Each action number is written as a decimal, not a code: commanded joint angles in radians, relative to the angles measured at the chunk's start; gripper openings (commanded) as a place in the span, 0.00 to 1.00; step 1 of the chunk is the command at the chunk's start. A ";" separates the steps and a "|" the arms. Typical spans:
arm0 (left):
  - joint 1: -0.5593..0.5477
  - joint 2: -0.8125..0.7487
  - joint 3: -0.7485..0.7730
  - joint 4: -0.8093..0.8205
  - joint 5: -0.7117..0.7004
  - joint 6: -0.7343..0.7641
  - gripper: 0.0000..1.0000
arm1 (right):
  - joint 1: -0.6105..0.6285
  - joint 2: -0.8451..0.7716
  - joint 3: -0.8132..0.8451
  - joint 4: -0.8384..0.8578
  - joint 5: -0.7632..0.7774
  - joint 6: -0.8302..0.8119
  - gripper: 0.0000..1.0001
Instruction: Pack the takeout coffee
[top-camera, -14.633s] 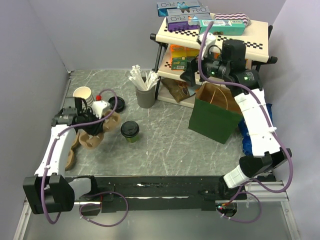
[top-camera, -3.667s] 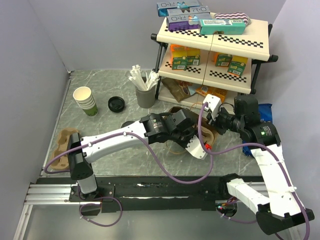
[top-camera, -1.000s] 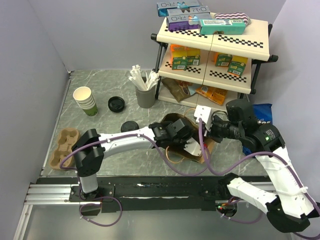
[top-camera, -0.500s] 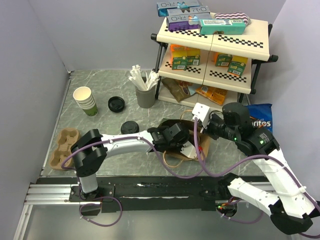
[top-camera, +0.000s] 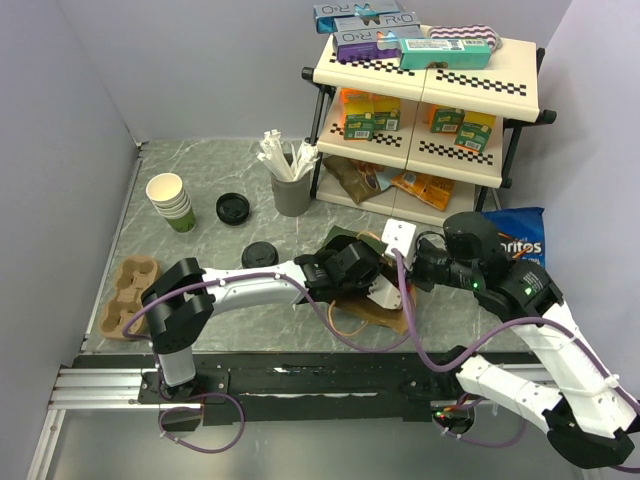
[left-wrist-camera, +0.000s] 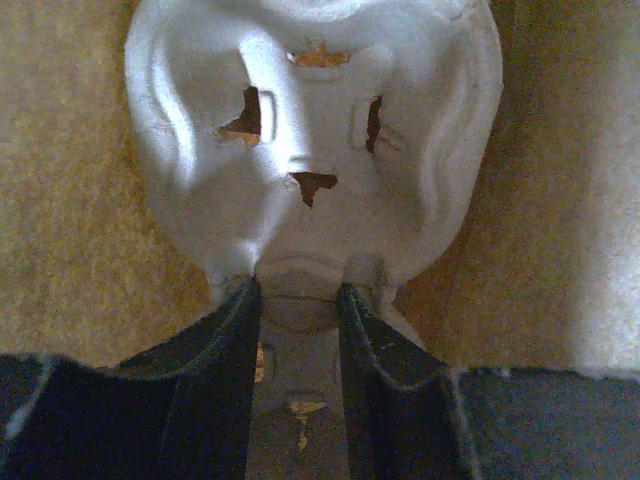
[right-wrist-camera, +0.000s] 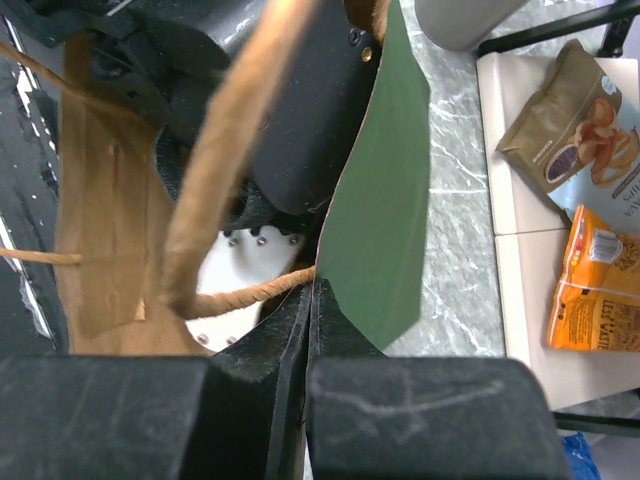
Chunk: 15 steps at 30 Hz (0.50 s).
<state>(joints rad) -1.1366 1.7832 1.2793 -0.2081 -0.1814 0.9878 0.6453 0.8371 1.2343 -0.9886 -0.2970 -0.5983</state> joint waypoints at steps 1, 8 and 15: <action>0.020 0.008 0.017 0.111 -0.044 -0.028 0.01 | 0.020 -0.018 0.002 0.001 -0.070 0.043 0.00; 0.035 0.012 -0.012 0.159 -0.044 -0.009 0.01 | 0.017 -0.007 0.010 0.001 -0.082 0.098 0.00; 0.035 0.010 -0.044 0.167 -0.046 0.015 0.01 | -0.018 0.002 0.031 -0.015 -0.136 0.207 0.00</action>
<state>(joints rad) -1.1263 1.7924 1.2465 -0.0925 -0.1902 0.9867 0.6365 0.8467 1.2343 -0.9810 -0.3149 -0.4931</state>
